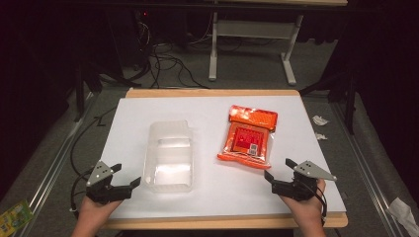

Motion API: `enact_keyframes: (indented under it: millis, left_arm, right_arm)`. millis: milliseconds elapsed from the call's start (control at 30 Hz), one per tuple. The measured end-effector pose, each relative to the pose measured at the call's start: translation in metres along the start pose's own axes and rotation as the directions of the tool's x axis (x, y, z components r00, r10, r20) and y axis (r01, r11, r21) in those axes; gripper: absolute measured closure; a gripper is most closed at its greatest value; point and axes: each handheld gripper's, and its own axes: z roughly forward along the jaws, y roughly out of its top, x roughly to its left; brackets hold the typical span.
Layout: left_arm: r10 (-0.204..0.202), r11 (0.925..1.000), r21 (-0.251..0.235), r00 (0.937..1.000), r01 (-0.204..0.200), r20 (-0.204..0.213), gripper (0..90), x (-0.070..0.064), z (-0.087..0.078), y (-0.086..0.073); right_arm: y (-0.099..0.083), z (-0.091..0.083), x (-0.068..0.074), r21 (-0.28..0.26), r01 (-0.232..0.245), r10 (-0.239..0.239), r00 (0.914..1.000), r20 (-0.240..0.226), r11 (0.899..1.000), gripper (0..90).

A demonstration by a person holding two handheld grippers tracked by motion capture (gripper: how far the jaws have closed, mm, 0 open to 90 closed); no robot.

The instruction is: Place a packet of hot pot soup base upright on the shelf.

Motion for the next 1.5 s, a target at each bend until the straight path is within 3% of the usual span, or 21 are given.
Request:
enact_keyframes:
  millis: [400,700,767,933,1067,1167,1267,1400,1500]
  left_arm:
    - [0.003,0.9996,-0.028,0.9999,-0.003,0.014,13.1,0.0,-0.004,0.0]
    - [0.007,0.9999,-0.015,0.9997,-0.007,0.024,13.6,0.0,-0.002,0.0]
    - [0.009,0.9999,-0.014,0.9996,-0.009,0.026,13.7,0.0,-0.002,-0.001]
    - [0.011,0.9999,-0.01,0.9996,-0.011,0.027,14.0,-0.001,-0.001,-0.001]
    - [0.008,0.9999,-0.009,0.9995,-0.008,0.031,14.1,0.0,-0.001,-0.001]
    - [0.006,0.9999,-0.011,0.9995,-0.006,0.03,14.2,0.001,-0.001,-0.001]
    - [0.001,1.0,-0.009,0.9995,-0.001,0.033,14.3,0.002,-0.001,-0.002]
    - [0.0,1.0,-0.008,0.9995,0.0,0.033,14.4,0.002,-0.001,-0.002]
    - [-0.006,0.9999,-0.012,0.9995,0.006,0.031,14.4,0.002,-0.001,-0.003]
  right_arm:
    - [-0.001,-0.001,-0.001,-0.006,-0.018,0.018,0.9998,0.009,1.0,10.3]
    - [-0.004,0.002,-0.007,0.022,-0.046,0.045,0.9989,0.007,0.999,11.6]
    - [-0.006,0.004,-0.008,0.036,-0.048,0.048,0.9989,0.005,0.998,15.3]
    - [-0.013,0.013,-0.011,0.095,-0.087,0.089,0.9958,-0.018,0.992,21.3]
    - [-0.021,0.025,-0.016,0.178,-0.127,0.134,0.9907,-0.025,0.976,31.0]
    - [-0.022,0.032,-0.015,0.206,-0.124,0.129,0.9916,-0.011,0.971,35.5]
    - [-0.021,0.041,-0.016,0.22,-0.099,0.096,0.9951,0.026,0.97,39.7]
    - [-0.018,0.052,-0.018,0.234,-0.108,0.101,0.994,0.04,0.966,42.0]
    - [-0.018,0.062,-0.019,0.259,-0.11,0.107,0.9939,0.026,0.96,39.2]
